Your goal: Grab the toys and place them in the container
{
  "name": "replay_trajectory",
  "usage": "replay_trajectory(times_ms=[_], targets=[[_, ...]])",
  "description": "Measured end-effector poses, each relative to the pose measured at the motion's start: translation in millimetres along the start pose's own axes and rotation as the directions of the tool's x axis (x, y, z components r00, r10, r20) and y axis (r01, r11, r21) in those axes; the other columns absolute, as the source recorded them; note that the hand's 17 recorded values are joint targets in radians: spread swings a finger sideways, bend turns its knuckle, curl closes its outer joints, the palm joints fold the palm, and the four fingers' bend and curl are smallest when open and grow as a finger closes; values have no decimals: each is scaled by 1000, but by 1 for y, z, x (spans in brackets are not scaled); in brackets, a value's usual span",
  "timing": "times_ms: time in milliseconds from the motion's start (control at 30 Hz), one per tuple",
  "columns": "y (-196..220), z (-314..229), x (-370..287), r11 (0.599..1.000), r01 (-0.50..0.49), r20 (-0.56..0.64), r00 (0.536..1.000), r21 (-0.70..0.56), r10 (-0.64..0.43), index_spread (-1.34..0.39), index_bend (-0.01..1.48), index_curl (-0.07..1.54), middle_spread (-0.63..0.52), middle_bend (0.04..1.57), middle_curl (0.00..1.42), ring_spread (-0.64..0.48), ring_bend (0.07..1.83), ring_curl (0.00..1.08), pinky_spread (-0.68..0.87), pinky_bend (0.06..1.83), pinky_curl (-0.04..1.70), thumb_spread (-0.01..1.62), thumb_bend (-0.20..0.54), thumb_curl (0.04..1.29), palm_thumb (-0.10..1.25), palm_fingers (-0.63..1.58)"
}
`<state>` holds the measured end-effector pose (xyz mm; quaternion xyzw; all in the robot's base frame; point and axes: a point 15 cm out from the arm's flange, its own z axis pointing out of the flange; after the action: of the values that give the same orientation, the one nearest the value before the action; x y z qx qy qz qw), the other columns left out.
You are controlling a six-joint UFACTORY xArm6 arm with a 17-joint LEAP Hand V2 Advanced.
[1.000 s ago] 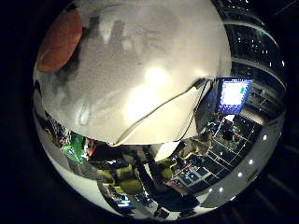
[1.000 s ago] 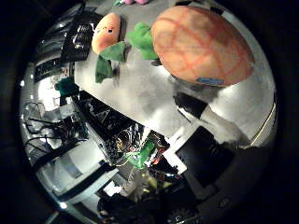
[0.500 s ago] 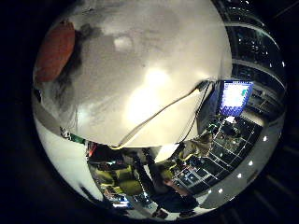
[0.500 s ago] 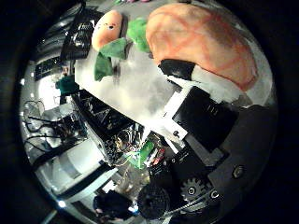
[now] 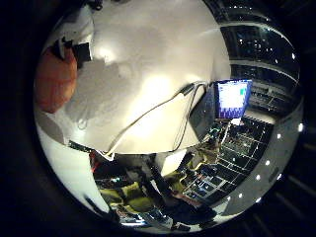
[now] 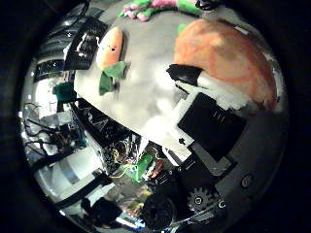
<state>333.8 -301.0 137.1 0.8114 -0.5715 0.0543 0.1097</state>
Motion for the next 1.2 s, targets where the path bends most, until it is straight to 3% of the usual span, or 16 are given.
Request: replay_trajectory(times_ms=[167,567,900,1033,1100,1133,1167,1200], targets=[[-25,-49,-38,1000,2,65,998,28,-4,-220,1137,702,-96,1308,654,-176,1420,605,-196,1292,774,844,-17,584,1041,1197],[-150,-206,-172,966,79,175,977,245,-124,-212,1156,698,-90,1339,627,-172,1451,597,-185,1216,928,853,-18,650,1044,1184],[-217,-247,-322,930,175,177,954,324,-241,-212,1151,695,-90,1352,617,-170,1458,589,-196,1153,1015,899,-25,656,1002,1183],[-235,-250,-371,910,206,170,944,360,-282,-229,1046,662,-106,1271,582,-175,1407,557,-254,1073,949,967,-37,586,930,1145],[-238,-246,-391,907,229,172,937,353,-304,-277,865,627,-138,1209,556,-196,1369,534,-330,1060,896,976,-37,560,903,1026],[-238,-244,-397,906,242,171,934,347,-315,-349,667,566,-173,1055,509,-232,1317,512,-395,1107,873,982,-30,546,898,685],[-239,-245,-402,904,252,170,930,345,-324,-394,684,624,-167,893,489,-217,1205,549,-302,1036,939,988,-31,529,888,69],[-240,-245,-406,903,263,170,927,341,-335,-448,608,527,-159,804,426,-184,1017,438,-201,958,858,991,-33,515,873,-65]])
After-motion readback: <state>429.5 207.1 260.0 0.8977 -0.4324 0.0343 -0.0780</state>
